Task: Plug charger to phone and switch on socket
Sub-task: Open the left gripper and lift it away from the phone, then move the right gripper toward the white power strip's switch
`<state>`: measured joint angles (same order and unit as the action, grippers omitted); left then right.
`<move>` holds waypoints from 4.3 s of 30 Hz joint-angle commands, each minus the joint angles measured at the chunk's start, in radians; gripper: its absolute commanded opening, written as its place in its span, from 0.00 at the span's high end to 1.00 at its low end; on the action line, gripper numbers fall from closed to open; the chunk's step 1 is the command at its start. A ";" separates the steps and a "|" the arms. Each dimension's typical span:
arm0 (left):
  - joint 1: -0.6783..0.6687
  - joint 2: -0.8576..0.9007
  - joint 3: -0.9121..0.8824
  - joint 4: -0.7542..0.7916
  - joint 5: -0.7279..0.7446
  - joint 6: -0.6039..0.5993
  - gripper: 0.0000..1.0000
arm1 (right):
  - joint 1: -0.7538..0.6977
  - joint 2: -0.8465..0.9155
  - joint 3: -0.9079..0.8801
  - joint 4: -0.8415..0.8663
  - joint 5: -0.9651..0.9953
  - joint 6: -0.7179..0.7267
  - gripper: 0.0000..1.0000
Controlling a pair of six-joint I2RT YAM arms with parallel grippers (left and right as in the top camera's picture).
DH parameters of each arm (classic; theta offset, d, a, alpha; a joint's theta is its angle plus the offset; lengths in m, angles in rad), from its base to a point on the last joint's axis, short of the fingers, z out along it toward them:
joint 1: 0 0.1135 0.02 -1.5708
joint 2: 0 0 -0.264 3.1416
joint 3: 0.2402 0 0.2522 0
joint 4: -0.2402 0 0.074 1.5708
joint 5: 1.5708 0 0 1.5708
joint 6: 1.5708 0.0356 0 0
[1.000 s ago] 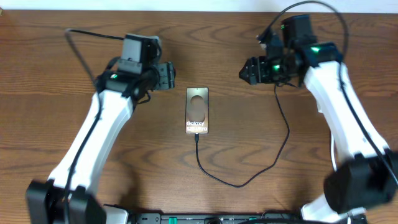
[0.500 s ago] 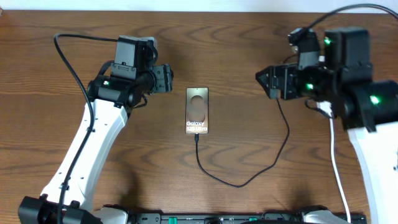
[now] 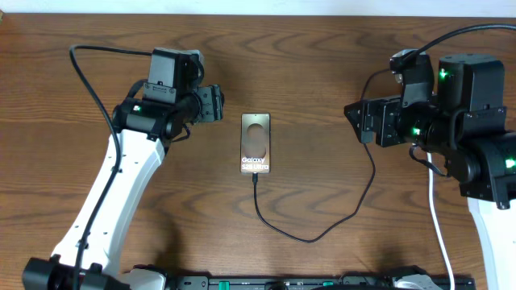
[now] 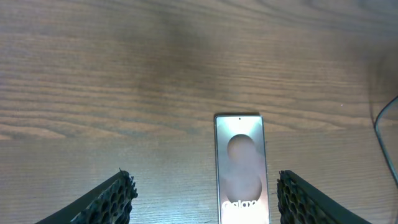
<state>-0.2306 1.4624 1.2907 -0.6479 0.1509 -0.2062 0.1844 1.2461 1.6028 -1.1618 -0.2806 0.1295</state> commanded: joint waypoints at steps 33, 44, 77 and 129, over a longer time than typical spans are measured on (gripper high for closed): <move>0.001 -0.267 0.005 -0.015 -0.003 -0.002 0.02 | -0.007 -0.209 -0.031 -0.056 0.301 0.012 0.13; 0.001 -0.267 0.005 -0.063 -0.003 -0.002 0.02 | -0.007 -0.291 -0.076 -0.057 0.301 0.012 0.09; 0.001 -0.267 0.005 -0.063 -0.003 -0.002 0.02 | -0.515 0.276 -0.108 0.135 0.056 0.045 0.01; 0.001 -0.267 0.005 -0.063 -0.003 -0.002 0.02 | -0.733 0.499 -0.110 0.156 0.043 0.093 0.01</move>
<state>-0.2306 1.1969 1.2907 -0.7086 0.1509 -0.2096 -0.5659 1.7466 1.4948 -1.0046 -0.2321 0.2985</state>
